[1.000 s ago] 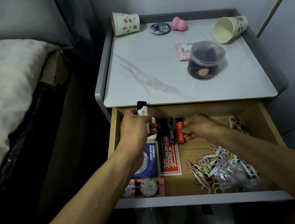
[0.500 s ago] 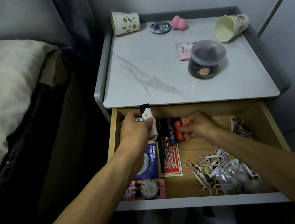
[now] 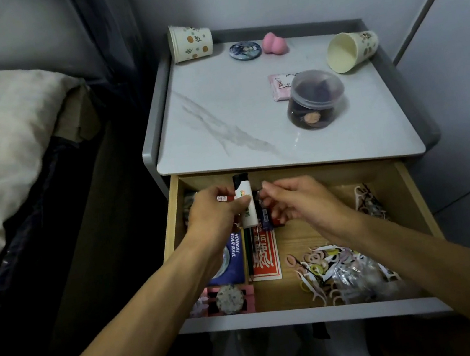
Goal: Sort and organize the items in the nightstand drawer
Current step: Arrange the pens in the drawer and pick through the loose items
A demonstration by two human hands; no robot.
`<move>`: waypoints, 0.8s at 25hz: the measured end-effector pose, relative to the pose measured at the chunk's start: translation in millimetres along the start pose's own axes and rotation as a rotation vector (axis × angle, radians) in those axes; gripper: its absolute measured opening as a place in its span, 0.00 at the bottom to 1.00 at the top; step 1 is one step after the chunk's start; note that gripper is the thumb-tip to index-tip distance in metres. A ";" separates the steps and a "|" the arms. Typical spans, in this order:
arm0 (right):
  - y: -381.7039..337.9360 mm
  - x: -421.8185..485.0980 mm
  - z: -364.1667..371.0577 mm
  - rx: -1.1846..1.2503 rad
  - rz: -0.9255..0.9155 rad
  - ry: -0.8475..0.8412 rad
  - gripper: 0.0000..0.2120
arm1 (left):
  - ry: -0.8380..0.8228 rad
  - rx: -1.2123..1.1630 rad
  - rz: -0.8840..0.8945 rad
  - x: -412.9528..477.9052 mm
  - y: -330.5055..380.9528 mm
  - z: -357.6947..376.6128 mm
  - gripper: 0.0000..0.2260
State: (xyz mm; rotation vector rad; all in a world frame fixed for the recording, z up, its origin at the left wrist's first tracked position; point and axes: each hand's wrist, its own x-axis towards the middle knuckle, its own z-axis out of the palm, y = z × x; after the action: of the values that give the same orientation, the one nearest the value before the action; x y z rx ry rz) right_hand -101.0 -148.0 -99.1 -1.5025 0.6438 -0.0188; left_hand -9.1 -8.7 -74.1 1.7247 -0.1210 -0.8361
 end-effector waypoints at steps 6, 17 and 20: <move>-9.3 -26.4 2.7 -0.019 0.036 -0.076 0.05 | -0.201 -0.040 -0.066 -3.9 -4.8 5.6 0.02; 51.0 41.8 -56.6 -0.367 0.281 0.216 0.04 | 0.160 1.229 0.131 15.0 -1.6 -38.3 0.16; 51.2 53.6 -52.3 -0.358 0.272 0.237 0.07 | 0.191 1.235 0.185 15.1 -1.9 -36.5 0.15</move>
State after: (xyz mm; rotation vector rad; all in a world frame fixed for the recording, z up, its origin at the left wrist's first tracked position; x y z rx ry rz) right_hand -96.5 -211.8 -163.5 -1.7574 1.0832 0.1355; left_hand 22.7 14.0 -79.5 2.8592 -0.7802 -0.4292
